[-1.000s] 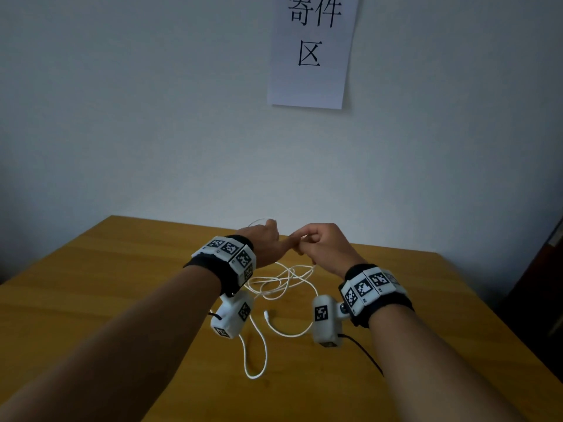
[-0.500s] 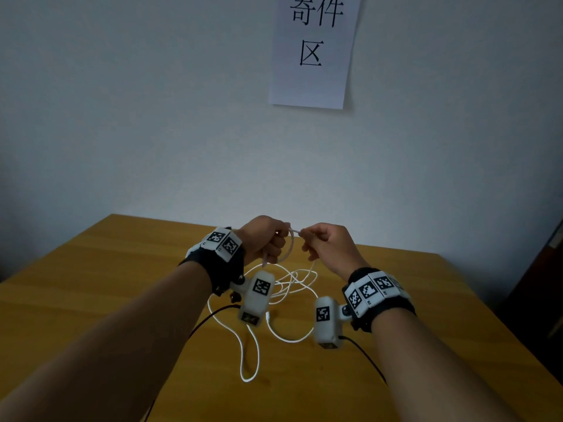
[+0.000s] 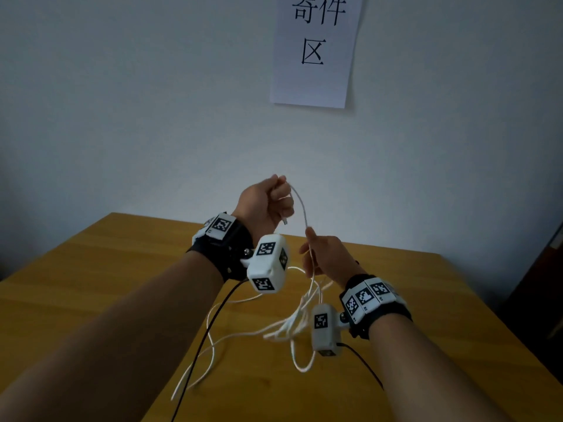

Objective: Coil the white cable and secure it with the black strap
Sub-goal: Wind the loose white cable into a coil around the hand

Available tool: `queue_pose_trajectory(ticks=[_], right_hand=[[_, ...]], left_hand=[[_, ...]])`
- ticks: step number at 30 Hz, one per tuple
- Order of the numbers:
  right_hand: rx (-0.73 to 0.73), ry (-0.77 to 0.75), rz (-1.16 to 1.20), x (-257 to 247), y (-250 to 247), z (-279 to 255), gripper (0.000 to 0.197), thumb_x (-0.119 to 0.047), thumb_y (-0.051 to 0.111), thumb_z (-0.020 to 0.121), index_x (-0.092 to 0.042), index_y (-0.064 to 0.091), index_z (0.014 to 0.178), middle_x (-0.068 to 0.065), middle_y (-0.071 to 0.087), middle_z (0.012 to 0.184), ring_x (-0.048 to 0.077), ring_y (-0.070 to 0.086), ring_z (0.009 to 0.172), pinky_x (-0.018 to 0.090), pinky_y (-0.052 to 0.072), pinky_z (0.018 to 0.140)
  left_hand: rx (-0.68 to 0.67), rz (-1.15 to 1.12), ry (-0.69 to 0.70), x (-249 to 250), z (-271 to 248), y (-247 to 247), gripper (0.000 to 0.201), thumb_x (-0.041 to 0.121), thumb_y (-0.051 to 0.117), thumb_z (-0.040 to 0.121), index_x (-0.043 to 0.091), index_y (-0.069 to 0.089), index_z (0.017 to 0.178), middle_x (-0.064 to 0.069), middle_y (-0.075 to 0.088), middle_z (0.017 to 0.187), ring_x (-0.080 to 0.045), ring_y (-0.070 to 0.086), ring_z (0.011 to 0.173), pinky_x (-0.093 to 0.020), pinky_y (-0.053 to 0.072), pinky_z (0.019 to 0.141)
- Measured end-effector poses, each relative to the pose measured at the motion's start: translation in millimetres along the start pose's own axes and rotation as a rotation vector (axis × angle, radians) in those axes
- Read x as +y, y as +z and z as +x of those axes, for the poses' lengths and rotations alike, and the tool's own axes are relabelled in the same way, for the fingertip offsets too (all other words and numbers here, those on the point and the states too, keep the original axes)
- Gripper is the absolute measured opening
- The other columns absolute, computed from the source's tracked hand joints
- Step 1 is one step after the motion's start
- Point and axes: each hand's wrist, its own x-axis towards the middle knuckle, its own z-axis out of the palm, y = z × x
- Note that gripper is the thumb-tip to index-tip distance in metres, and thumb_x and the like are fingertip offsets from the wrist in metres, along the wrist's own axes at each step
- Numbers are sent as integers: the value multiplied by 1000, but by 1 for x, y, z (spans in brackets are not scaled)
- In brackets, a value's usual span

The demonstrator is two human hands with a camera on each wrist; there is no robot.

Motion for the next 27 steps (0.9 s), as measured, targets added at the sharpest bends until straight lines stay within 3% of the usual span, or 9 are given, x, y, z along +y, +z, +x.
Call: queue_pose_trajectory(ticks=[2, 4, 7, 11, 13, 16, 19, 22, 27], right_hand=[[-35, 27, -34, 3, 2, -1, 52, -39, 33, 111, -6, 65, 86, 3, 62, 52, 22, 58, 46, 33, 47, 59], [-76, 32, -78, 4, 3, -2, 46, -32, 34, 111, -8, 64, 87, 0, 60, 50, 22, 55, 43, 33, 45, 56], [-150, 1, -148, -2, 5, -4, 40, -30, 36, 111, -14, 67, 91, 0, 60, 56, 20, 53, 43, 30, 44, 54], [-241, -7, -257, -13, 5, -4, 28, -27, 46, 108, -20, 73, 108, -1, 60, 64, 16, 54, 49, 23, 49, 55], [-297, -1, -277, -17, 4, -3, 25, -18, 52, 104, -25, 74, 112, -4, 61, 65, 18, 53, 57, 29, 50, 62], [-341, 2, -364, -21, 2, -4, 30, -20, 48, 107, -27, 71, 125, -3, 65, 76, 18, 52, 66, 28, 49, 65], [-384, -34, -468, -23, 1, -7, 35, -29, 39, 110, -29, 73, 117, -2, 62, 76, 20, 53, 65, 30, 48, 67], [-393, -32, -563, -23, 2, -9, 48, -27, 36, 110, -44, 66, 77, 0, 61, 76, 18, 52, 60, 34, 48, 69], [-416, -15, -616, -23, 0, -13, 49, -19, 37, 109, -37, 55, 67, -1, 58, 70, 13, 49, 58, 31, 47, 64]], left_hand=[[39, 53, 66, 4, 1, 1, 27, 21, 30, 105, 15, 46, 84, 5, 52, 52, -13, 37, 44, -23, 38, 47], [50, 172, 132, 2, -2, 1, 22, 19, 32, 105, 11, 50, 95, -3, 74, 76, -17, 54, 54, -28, 45, 57], [1, 391, 202, -7, -5, 0, 25, 21, 33, 107, 4, 50, 111, -14, 74, 111, -30, 72, 90, -37, 56, 79], [45, 673, 180, -20, 1, -6, 31, 23, 37, 106, -4, 49, 116, -20, 67, 123, -31, 64, 116, -35, 50, 98], [62, 872, 152, -26, 5, -14, 37, 25, 38, 106, -10, 49, 110, -14, 67, 126, -24, 58, 126, -36, 43, 99], [52, 1115, 149, -31, 6, -21, 43, 29, 37, 105, -12, 49, 104, -4, 72, 120, -17, 59, 123, -31, 40, 101], [51, 937, 118, -33, 4, -14, 33, 23, 36, 106, -4, 55, 107, -12, 74, 111, -22, 71, 100, -39, 55, 88], [60, 718, 85, -27, -1, -6, 25, 16, 37, 104, -3, 54, 105, -16, 75, 106, -28, 73, 83, -35, 55, 65], [71, 359, 1, -20, -2, -5, 33, 16, 29, 106, -6, 52, 111, -22, 73, 108, -35, 73, 91, -34, 58, 72]])
